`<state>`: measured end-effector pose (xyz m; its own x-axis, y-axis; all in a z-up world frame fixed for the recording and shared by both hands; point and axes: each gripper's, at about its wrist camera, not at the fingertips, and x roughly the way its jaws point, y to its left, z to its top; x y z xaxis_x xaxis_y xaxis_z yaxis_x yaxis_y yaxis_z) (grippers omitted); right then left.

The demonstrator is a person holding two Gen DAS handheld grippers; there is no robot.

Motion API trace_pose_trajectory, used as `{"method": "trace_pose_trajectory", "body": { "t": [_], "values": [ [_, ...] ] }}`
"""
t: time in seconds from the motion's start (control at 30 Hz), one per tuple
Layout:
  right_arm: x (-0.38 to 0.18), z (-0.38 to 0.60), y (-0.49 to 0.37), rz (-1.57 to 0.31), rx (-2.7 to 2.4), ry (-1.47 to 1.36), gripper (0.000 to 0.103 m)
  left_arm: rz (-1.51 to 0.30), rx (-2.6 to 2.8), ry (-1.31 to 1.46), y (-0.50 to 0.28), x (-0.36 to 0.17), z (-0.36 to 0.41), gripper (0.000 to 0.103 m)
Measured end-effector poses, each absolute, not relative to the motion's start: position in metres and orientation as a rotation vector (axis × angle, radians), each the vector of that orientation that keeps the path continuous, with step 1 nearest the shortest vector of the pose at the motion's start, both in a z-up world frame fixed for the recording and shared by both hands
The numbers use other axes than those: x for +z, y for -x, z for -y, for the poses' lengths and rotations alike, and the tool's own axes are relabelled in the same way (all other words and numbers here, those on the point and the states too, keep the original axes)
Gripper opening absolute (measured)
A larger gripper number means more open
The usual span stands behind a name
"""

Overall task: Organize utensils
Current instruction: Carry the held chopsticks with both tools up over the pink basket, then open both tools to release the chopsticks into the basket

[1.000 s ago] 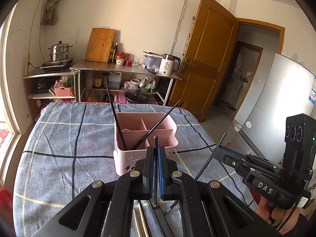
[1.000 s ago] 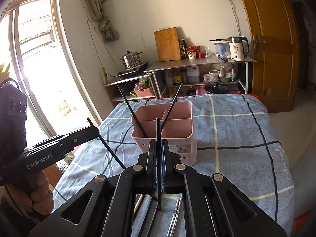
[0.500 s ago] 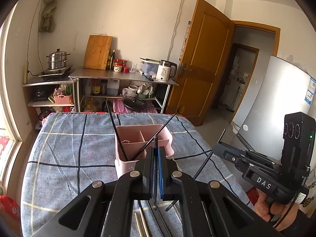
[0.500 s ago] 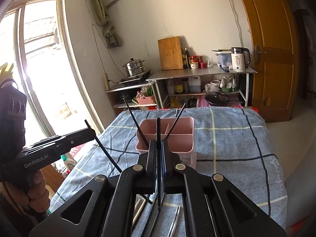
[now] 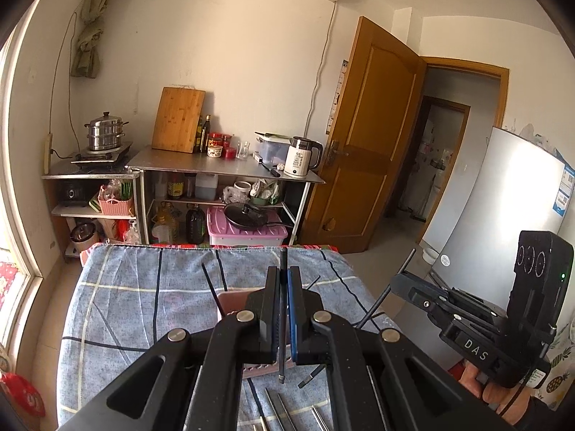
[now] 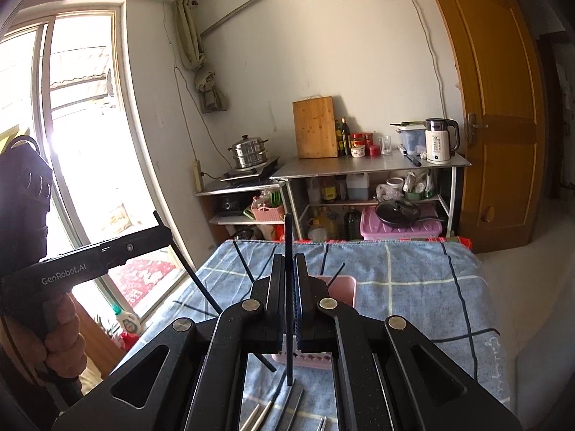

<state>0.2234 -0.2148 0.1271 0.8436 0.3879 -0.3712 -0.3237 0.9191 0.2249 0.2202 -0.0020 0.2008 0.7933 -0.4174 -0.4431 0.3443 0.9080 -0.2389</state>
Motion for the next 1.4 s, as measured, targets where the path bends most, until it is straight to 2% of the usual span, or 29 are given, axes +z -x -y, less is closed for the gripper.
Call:
{"method": "trace_pose_trajectory", "body": {
  "t": [0.4,0.67,1.1,1.4],
  "values": [
    [0.141,0.212,-0.263,-0.379,0.371,-0.197,0.004,-0.494,-0.348,0.140,-0.268,0.213,-0.001,0.003],
    [0.124,0.209,-0.288,-0.393,0.358,-0.232,0.004,-0.537,-0.324,0.190,-0.296,0.184,-0.015,0.003],
    [0.071,0.204,-0.310,-0.518,0.337,-0.266,0.004,-0.641,-0.313,0.234,-0.322,0.123,-0.019,0.004],
    [0.054,0.202,-0.313,-0.595,0.361,-0.279,0.004,-0.676,-0.301,0.213,-0.323,0.108,-0.017,0.005]
  ]
}}
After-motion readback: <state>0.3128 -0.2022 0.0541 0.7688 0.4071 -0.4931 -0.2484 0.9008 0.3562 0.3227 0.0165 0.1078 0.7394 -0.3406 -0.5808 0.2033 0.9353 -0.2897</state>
